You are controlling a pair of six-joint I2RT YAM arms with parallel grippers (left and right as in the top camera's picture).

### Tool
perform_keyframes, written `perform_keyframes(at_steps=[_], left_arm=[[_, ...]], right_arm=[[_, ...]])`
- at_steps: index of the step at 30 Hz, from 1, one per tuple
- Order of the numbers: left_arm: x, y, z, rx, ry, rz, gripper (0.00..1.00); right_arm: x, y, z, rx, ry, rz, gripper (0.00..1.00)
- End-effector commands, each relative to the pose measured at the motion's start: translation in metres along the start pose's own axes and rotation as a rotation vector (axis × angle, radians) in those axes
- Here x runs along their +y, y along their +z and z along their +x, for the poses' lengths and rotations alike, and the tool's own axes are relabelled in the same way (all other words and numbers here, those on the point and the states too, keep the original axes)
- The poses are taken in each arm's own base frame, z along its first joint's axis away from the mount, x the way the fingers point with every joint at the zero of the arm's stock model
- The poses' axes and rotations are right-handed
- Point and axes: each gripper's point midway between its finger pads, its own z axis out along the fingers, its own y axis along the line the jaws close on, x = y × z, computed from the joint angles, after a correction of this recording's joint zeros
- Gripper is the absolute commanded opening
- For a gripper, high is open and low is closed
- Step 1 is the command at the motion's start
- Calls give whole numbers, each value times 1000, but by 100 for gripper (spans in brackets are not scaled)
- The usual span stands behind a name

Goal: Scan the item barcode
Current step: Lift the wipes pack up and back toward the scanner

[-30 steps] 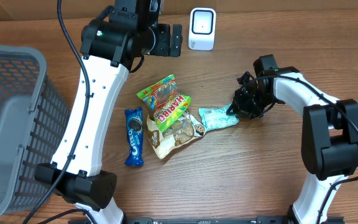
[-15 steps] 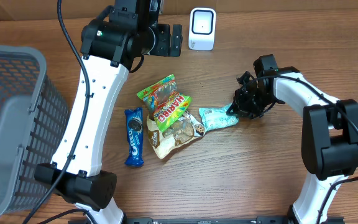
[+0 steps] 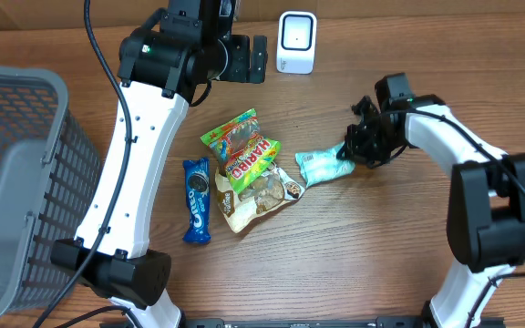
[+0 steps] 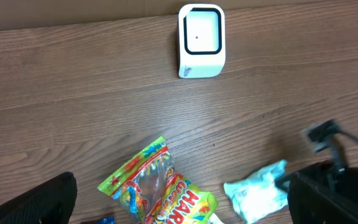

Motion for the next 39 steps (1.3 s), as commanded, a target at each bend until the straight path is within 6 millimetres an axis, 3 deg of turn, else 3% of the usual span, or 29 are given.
perform_keyframes(at_steps=[1,4,9,15,39], left_arm=[[-1,-18,-10,-47,4,7,100],[-1,-18,-10,-47,4,7,100],[-1,-18,-10,-47,4,7,100],[-1,-18,-10,-47,4,7,100],[-1,-18,-10,-48,4,9,100]], right_arm=[[36,-61,-38,-198,-108,-6,4],[43,-80,-46,-253,-130,13,4],[47,-92,-52,-304,-149,27,4],[30,-100,-60,-356,-103,138,4],[19,-102,-54,-340,-92,194,4]])
